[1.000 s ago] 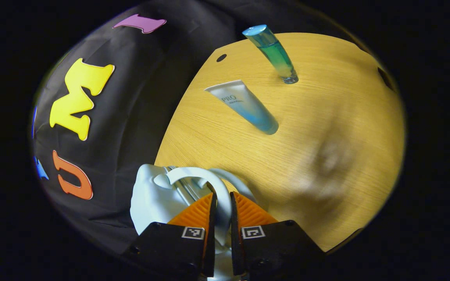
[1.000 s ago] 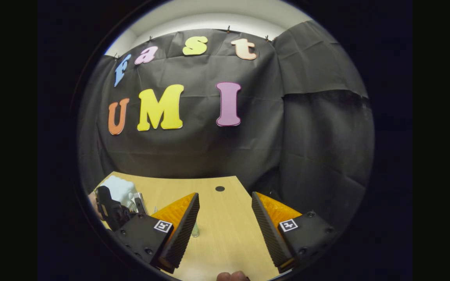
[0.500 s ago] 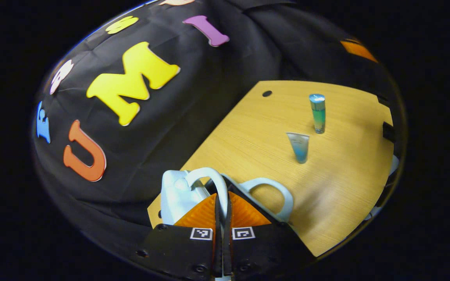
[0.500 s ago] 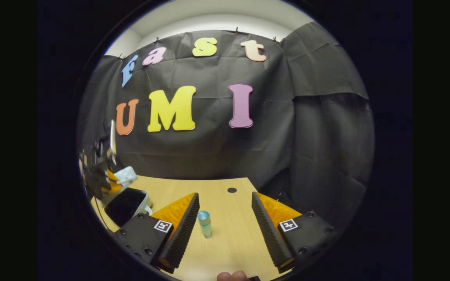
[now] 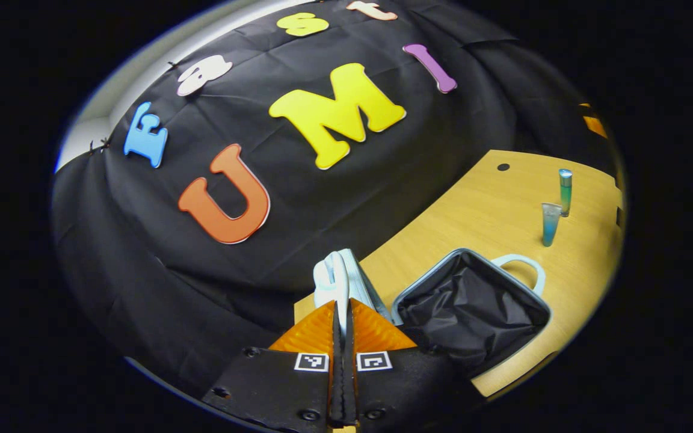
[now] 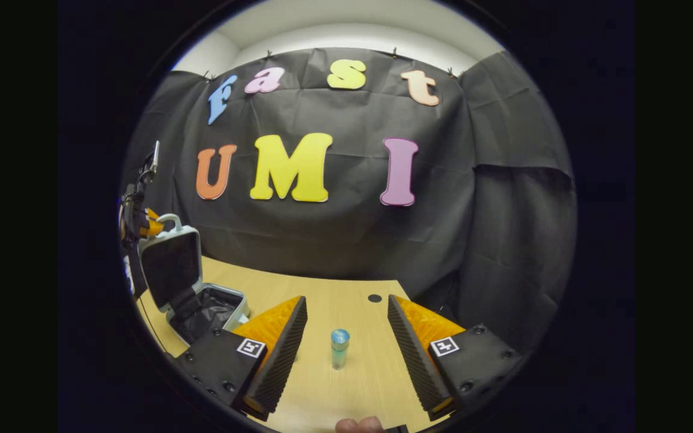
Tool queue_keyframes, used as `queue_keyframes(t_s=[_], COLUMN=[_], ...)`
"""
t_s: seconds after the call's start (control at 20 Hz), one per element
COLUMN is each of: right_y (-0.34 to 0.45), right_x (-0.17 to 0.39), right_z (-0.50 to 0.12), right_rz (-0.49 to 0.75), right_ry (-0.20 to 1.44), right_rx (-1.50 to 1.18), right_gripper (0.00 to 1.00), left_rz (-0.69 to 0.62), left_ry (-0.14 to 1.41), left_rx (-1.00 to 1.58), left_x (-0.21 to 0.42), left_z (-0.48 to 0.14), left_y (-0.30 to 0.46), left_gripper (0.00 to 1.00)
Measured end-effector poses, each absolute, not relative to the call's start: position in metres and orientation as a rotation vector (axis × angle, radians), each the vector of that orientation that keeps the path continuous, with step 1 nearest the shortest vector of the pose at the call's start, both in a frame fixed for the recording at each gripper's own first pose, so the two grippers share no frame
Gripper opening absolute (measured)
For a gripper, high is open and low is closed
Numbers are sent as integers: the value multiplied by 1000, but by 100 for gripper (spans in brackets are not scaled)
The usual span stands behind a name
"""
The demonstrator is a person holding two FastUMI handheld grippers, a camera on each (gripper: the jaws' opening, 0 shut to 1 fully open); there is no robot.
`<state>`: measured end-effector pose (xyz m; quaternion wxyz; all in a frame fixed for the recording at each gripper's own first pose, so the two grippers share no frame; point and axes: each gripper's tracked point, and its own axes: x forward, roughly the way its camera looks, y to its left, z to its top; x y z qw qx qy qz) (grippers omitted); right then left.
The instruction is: First open the suitcase, pack the skin care products into it, and then close the suitcase.
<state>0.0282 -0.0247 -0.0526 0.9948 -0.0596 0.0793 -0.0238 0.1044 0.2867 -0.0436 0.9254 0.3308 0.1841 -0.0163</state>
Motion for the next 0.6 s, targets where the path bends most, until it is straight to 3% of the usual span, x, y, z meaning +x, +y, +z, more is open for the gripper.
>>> queue_keyframes(t_s=[0.25, 0.6], right_y=[11, 41], right_x=[27, 28], right_z=[-47, -42], right_rz=[-2, 8], right_ry=[163, 154], right_rx=[-218, -334], right_gripper=[81, 81], left_rz=[42, 10], left_ry=[398, 551], left_rx=[615, 354], left_x=[103, 107], left_z=[-70, -199], left_y=[401, 508], left_gripper=[3, 3])
